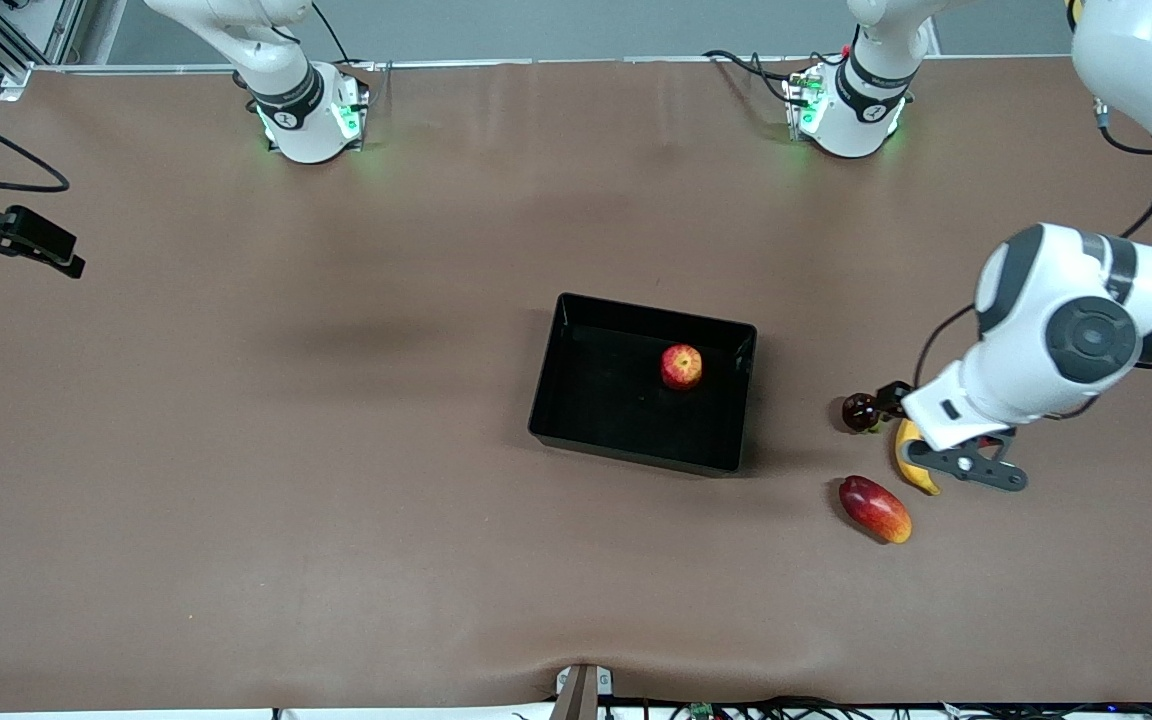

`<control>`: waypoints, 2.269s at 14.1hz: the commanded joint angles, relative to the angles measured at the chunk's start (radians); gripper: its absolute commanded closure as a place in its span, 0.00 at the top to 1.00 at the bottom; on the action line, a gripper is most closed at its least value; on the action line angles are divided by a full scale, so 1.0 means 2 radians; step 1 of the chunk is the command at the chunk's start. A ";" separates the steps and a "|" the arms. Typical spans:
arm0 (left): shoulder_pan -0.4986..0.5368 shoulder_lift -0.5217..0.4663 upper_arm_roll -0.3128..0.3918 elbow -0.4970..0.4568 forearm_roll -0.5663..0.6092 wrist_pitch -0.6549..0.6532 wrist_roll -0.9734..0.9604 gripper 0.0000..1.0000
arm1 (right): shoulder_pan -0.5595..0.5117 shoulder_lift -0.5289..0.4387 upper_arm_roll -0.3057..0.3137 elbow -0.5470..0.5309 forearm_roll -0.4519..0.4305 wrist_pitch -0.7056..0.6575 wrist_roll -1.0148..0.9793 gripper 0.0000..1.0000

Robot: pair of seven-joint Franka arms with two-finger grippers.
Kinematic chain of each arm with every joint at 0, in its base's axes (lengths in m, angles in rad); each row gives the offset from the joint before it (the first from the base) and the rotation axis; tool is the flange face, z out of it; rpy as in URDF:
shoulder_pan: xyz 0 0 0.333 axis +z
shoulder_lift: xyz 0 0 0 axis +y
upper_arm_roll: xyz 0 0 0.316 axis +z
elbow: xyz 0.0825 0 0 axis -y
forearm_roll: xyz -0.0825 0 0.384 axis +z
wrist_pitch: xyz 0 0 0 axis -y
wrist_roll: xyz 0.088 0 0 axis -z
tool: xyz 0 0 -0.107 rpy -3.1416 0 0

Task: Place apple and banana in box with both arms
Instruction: 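Lower the apple into the box, open the left gripper, move toward banana, then grasp the yellow banana with the left gripper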

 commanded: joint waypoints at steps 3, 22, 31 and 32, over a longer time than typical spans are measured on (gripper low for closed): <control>0.062 0.010 -0.008 -0.102 0.045 0.144 0.058 1.00 | -0.009 0.002 0.007 0.013 0.028 -0.008 -0.006 1.00; 0.108 0.050 -0.015 -0.149 0.134 0.228 0.001 0.00 | -0.008 0.001 0.008 0.013 0.021 -0.005 -0.046 1.00; 0.110 -0.033 -0.147 -0.107 0.087 0.067 -0.108 0.00 | -0.009 0.001 0.007 0.013 0.021 -0.010 -0.045 1.00; 0.108 -0.031 -0.159 -0.091 0.070 0.051 -0.120 0.00 | -0.009 0.001 0.007 0.014 0.021 -0.010 -0.045 1.00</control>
